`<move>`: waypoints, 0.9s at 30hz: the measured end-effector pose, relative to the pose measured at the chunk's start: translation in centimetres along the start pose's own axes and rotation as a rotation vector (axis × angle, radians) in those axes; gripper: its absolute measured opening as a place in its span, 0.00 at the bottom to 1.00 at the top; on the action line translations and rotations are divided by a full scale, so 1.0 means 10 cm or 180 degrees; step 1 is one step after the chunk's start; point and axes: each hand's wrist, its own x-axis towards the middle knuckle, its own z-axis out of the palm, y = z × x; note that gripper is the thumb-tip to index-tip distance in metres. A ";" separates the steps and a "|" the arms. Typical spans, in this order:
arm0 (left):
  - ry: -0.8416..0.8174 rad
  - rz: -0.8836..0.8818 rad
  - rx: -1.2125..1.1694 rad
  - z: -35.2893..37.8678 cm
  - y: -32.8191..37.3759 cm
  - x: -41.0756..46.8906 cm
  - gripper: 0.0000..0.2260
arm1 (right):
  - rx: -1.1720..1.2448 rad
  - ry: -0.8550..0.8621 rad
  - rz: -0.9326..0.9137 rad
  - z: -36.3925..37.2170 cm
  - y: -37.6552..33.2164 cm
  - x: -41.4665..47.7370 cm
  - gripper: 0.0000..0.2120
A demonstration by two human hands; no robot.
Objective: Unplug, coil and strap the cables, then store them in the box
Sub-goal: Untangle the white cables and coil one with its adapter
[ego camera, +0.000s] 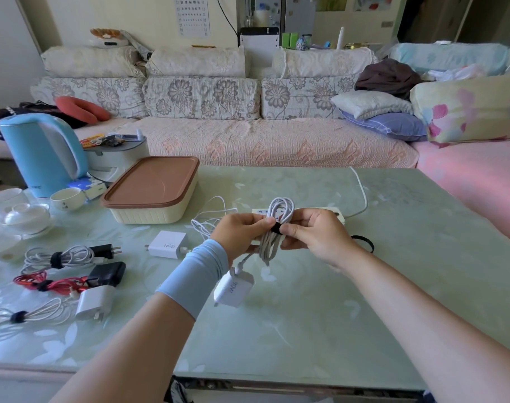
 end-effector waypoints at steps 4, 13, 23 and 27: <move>0.0079 0.0073 -0.0091 -0.09 -0.01 0.00 0.08 | -0.0085 0.0083 -0.0084 0.11 0.01 0.02 0.09; 0.0591 0.0087 -0.0007 -0.44 -0.05 -0.06 0.12 | -0.1729 -0.1319 0.0838 0.63 0.09 -0.12 0.29; 0.0704 -0.0146 0.0585 -1.10 -0.11 -0.54 0.18 | -0.3327 -0.1478 0.0246 1.19 0.03 -0.24 0.17; 0.0968 -0.0144 0.0599 -1.43 -0.19 -0.76 0.15 | -0.4171 -0.1487 -0.0293 1.44 -0.02 -0.21 0.24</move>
